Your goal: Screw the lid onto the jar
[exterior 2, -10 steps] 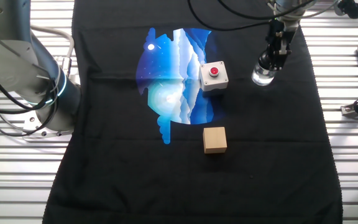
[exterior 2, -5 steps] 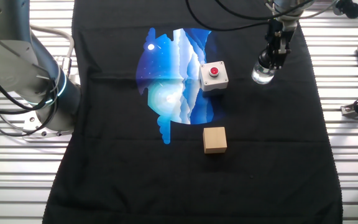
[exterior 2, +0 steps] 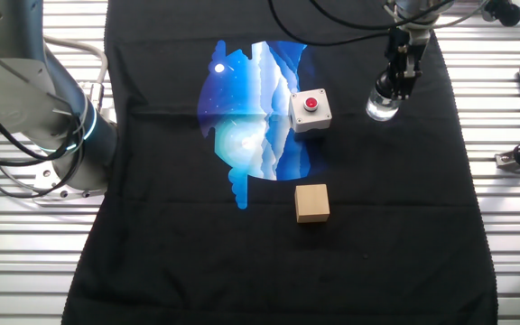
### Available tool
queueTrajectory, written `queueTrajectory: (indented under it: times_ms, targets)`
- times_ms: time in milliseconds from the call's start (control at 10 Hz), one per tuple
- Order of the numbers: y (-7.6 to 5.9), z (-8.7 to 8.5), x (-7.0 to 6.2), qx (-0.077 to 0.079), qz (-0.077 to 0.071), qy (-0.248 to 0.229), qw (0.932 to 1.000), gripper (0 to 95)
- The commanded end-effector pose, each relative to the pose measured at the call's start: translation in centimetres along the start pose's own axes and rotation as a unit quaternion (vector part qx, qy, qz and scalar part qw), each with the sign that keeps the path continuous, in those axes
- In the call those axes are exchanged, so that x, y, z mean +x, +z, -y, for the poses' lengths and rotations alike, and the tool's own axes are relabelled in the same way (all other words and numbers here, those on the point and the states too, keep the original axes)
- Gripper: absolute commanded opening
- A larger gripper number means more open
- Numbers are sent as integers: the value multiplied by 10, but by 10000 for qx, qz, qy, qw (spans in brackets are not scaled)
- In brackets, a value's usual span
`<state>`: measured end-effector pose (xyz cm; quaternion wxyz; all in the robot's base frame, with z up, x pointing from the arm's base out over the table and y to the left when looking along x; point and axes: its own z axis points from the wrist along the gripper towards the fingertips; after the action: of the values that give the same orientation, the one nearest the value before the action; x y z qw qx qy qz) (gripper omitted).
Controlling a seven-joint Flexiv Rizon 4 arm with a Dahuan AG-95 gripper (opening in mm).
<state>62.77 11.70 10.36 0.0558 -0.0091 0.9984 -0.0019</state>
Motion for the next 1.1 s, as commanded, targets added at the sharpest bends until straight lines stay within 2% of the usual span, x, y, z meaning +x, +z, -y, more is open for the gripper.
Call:
queueTrajectory:
  times_ms: [100, 900, 1100]
  targets:
    - [1, 0, -1, -2, -13, -23, 10000, 0]
    - [6, 1, -5, -5, -36, -65, 10000, 0]
    - [6, 0, -5, -78, -38, -56, 9999, 0]
